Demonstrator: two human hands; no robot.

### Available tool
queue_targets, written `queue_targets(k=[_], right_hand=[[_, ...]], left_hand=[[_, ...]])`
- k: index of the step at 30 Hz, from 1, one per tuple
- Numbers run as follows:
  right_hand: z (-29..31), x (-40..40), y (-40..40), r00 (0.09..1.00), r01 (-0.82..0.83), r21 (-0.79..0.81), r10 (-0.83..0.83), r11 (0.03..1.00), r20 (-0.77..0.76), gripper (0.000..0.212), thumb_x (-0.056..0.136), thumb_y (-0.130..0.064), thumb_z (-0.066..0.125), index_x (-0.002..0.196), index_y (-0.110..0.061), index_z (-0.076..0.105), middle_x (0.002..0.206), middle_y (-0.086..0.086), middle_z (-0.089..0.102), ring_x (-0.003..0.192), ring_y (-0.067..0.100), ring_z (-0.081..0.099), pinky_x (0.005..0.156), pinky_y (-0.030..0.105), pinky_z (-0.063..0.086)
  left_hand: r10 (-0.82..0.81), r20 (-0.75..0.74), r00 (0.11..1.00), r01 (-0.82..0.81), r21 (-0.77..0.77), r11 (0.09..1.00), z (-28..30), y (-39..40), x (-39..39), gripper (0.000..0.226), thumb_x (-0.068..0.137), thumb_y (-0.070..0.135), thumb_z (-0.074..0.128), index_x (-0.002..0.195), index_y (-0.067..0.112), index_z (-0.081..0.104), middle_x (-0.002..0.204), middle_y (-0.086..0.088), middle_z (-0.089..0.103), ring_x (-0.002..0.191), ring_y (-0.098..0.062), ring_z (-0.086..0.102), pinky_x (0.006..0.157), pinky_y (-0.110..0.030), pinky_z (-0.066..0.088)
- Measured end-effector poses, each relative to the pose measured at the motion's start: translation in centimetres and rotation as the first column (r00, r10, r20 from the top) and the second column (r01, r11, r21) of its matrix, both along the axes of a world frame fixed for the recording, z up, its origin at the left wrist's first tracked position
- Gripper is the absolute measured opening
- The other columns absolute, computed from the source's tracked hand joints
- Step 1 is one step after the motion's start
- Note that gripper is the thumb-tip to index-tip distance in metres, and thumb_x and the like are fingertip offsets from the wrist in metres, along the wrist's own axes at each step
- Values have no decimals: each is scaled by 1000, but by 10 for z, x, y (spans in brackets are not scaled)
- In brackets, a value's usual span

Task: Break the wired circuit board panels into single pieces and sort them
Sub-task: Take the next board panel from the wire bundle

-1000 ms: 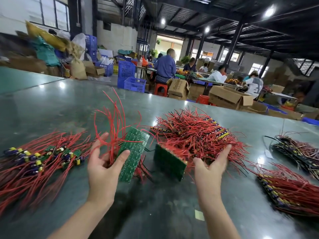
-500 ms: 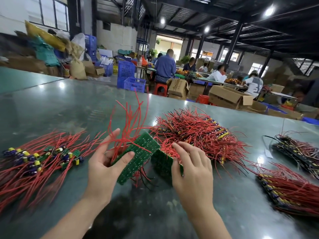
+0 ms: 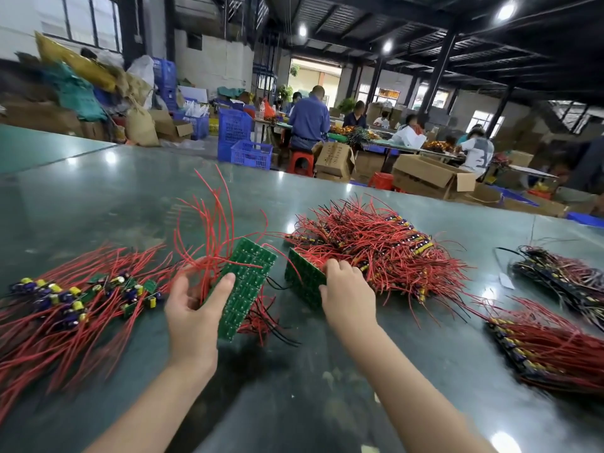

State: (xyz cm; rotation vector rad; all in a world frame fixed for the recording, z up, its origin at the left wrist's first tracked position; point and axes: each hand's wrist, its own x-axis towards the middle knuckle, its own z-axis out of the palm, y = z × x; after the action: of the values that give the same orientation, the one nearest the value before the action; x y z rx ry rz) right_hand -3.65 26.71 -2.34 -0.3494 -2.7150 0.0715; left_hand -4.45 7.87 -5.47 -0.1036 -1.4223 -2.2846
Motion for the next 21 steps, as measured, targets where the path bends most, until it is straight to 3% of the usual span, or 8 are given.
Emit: queue_targets(k=[3,9,12,14,16,17,19,21], right_hand=[[2,-30,-4,1000,20,25,-20,999,8,25,94,-13,52,118,-10,44,123,8,50,114,26,48,79,34,49],[15,-65,-12,995,74,34,-77,997,68,27,95,-13,51,121,-8,47,129,11,47,121,28,43,81,38,48],[41,-51,-9,994,-29,-75,21,997,-105,27,94,-12,47,118,-9,59,126,10,49,118,26,43,90,36,46],[58,-27,-12,938,-275,-372,162,887,-307,26,90,-5,46,98,-14,69,104,2,61,95,16,54,78,25,48],[71,4,-20,892,-452,-596,342,664,-295,34,88,-2,46,82,-25,71,81,-5,66,68,10,55,59,20,44],[72,18,-24,879,-460,-637,422,619,-224,36,89,-4,47,80,-30,69,76,-3,67,64,11,53,57,23,42],[68,36,-27,862,-440,-664,492,604,-123,32,90,-6,49,83,-31,67,76,9,66,65,23,51,62,25,38],[63,48,-23,860,-415,-797,476,438,-186,23,86,-9,55,81,-25,70,81,10,67,73,24,56,73,29,41]], left_hand=[[-19,12,1000,19,13,1000,1,0,2,21,81,6,71,85,25,63,77,20,69,72,6,60,72,-9,47],[-84,53,995,82,27,996,3,-1,1,21,78,1,72,90,17,66,74,16,71,68,5,62,67,-7,48],[-141,89,986,135,76,988,6,-4,0,24,76,3,73,96,14,68,76,8,72,75,-10,64,77,-27,54],[-215,114,970,204,105,973,10,-5,2,28,68,9,76,94,18,70,78,2,73,78,-20,64,77,-38,53],[-296,92,951,289,85,954,14,-4,6,38,56,18,78,93,26,73,83,-1,74,78,-19,66,76,-36,55],[-341,63,938,338,51,940,16,-3,9,43,53,21,78,94,31,74,85,-3,75,78,-18,67,76,-34,56],[-429,11,903,429,-19,903,18,-1,14,51,50,23,78,98,38,74,84,-6,75,75,-15,69,72,-29,57],[-480,-3,877,480,-49,876,19,-1,15,53,50,21,78,99,41,73,82,-5,75,73,-11,68,69,-25,57]])
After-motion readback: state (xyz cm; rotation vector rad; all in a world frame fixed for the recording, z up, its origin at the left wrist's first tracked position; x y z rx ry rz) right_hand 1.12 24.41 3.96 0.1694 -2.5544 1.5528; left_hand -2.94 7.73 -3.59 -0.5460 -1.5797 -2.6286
